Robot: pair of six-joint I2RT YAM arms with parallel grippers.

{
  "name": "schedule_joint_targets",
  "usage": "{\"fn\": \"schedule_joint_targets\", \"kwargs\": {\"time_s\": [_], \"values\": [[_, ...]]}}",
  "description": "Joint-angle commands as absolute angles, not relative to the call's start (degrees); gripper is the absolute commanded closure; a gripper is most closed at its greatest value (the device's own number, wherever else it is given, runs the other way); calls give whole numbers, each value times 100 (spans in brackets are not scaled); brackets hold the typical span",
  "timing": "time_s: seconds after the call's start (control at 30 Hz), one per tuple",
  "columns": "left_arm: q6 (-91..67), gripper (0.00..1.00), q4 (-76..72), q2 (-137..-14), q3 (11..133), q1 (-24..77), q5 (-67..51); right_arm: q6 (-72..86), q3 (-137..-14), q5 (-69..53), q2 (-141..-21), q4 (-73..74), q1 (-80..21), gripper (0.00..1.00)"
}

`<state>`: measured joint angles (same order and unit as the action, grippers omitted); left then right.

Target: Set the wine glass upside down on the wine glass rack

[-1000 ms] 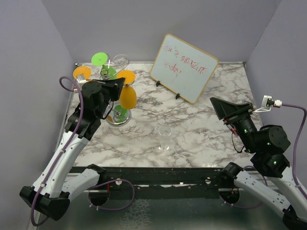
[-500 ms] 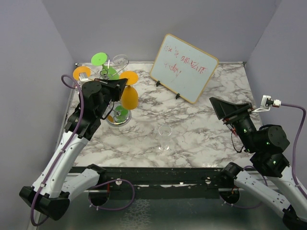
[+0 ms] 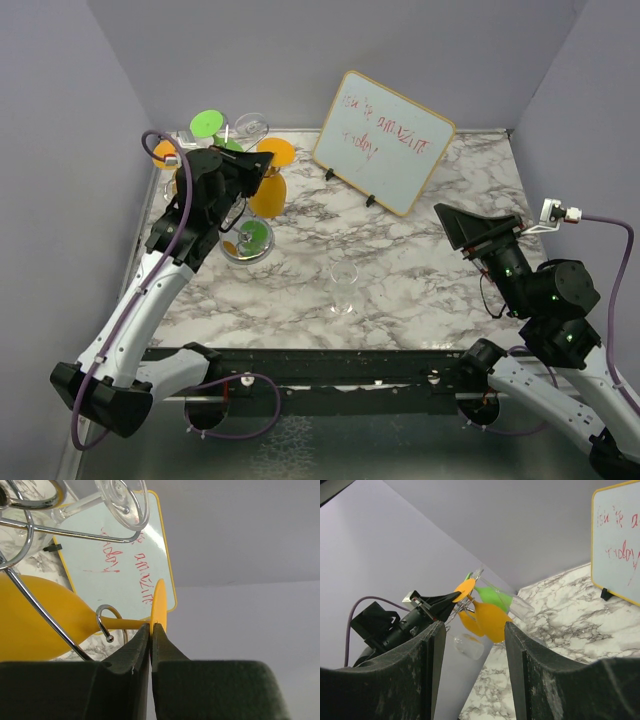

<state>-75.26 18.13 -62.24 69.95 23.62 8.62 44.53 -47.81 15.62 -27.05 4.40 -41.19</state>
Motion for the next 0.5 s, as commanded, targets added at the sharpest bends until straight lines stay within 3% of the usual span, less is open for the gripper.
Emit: {"fn": "schedule_joint_targets", "kwargs": {"time_s": [0.0,0.13,0.47], "values": [[-7170,90,1836,-6225,7267,2364,1199,4442,-4757,1625,-2691,494,-4140,45],[-7075,80,1998,-6198,7286,2364,1427,4430,-4772,1620,-2697,503,-4144,44],[-7032,75,2264,-6114,7233,2364,1708,4427,-4772,1608,-2711,501,-4140,45]]}}
